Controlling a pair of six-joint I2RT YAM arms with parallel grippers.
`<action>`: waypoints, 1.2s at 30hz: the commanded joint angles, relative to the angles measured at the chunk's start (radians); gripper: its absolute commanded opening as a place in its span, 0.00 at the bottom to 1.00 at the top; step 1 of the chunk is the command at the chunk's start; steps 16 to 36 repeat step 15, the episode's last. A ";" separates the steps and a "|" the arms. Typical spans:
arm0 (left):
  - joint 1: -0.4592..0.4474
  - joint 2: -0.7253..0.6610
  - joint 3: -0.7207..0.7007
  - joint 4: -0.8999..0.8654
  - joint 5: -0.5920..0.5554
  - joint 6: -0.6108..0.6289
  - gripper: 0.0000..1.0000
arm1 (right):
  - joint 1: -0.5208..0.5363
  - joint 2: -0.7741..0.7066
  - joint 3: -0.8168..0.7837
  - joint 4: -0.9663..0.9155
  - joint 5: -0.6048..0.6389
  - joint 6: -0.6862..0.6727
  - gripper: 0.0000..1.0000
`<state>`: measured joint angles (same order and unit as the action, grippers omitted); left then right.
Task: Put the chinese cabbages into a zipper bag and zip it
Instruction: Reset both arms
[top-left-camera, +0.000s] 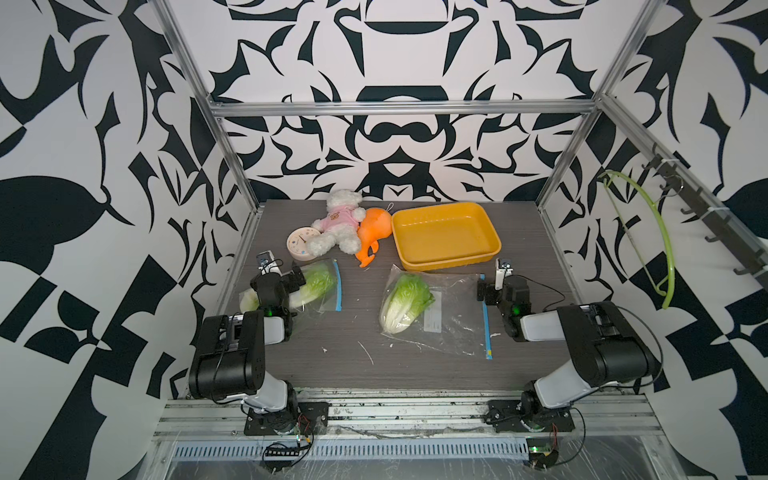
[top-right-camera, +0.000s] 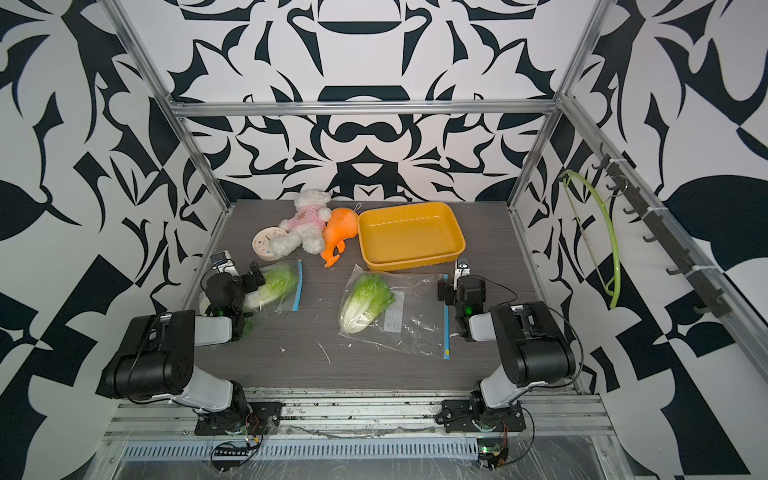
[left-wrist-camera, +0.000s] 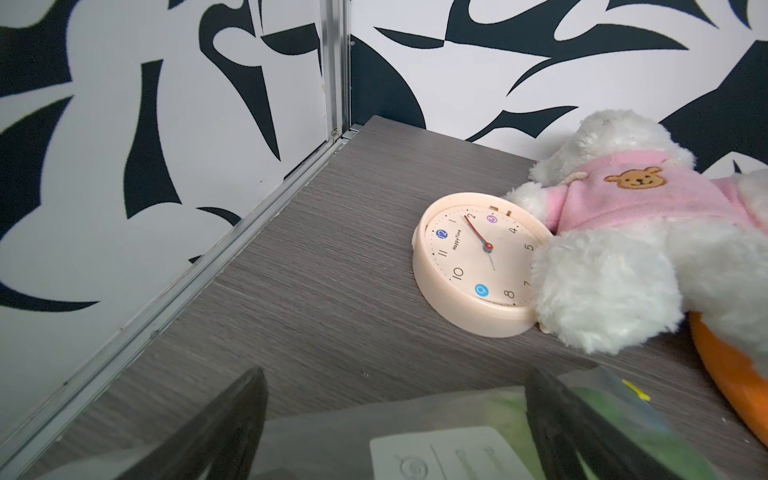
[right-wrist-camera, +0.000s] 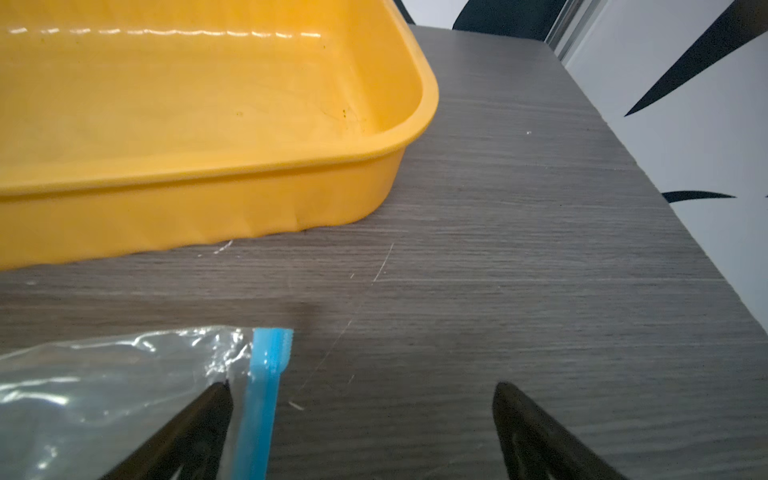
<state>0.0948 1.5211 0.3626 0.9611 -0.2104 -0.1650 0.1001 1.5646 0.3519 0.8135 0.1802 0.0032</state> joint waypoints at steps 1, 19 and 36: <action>-0.007 0.017 -0.004 -0.045 0.026 0.007 0.99 | -0.003 -0.018 0.000 0.094 0.038 0.003 0.99; -0.043 0.022 0.012 -0.069 0.021 0.052 0.99 | -0.003 -0.020 0.004 0.081 0.031 0.000 0.99; -0.043 0.022 0.012 -0.069 0.021 0.052 0.99 | -0.003 -0.020 0.004 0.081 0.031 0.000 0.99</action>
